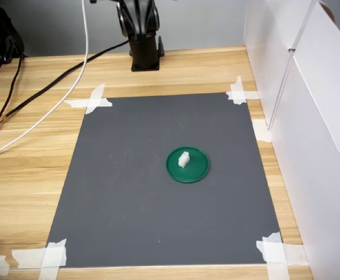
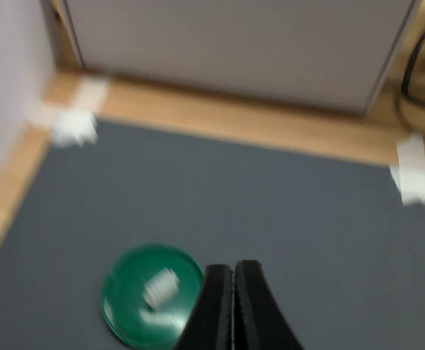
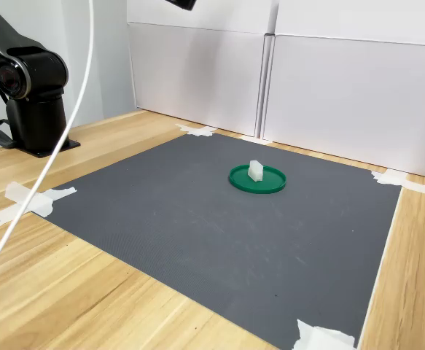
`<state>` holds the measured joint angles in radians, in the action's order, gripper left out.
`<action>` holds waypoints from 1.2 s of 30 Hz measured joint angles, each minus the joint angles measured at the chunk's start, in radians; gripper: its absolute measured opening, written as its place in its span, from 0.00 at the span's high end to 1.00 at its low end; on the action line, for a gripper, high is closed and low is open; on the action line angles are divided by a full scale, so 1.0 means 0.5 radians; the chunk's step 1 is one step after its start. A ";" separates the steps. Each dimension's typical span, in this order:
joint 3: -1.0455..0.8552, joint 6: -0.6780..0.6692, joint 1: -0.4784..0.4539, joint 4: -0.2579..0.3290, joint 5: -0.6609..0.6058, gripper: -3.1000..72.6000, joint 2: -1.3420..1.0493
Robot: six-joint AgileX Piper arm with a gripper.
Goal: Grasp a white terminal and put it in the green lid.
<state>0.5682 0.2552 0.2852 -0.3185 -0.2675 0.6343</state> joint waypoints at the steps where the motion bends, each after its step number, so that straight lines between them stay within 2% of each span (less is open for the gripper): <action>1: -0.046 0.046 -0.006 -0.002 0.056 0.98 -0.071; 6: -0.325 0.305 -0.198 -0.012 0.360 0.98 -0.399; 9: -0.493 0.388 -0.310 -0.014 0.398 0.98 -0.552; 13: -0.660 0.409 -0.333 -0.057 0.312 0.98 -0.634; 22: -0.803 0.411 -0.337 -0.464 -0.158 0.99 -0.831; 26: -0.803 0.411 -0.337 -0.634 -0.225 0.99 -0.946; 28: -0.803 0.411 -0.337 -0.674 -0.230 0.99 -0.962; 32: -0.803 0.411 -0.337 -0.685 -0.232 0.99 -0.964; 34: -0.803 0.411 -0.337 -0.626 -0.239 0.99 -0.966; 36: -0.803 0.411 -0.337 -0.493 -0.271 0.99 -0.965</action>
<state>0.1666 0.4609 0.1168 -0.5649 -0.4028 0.1520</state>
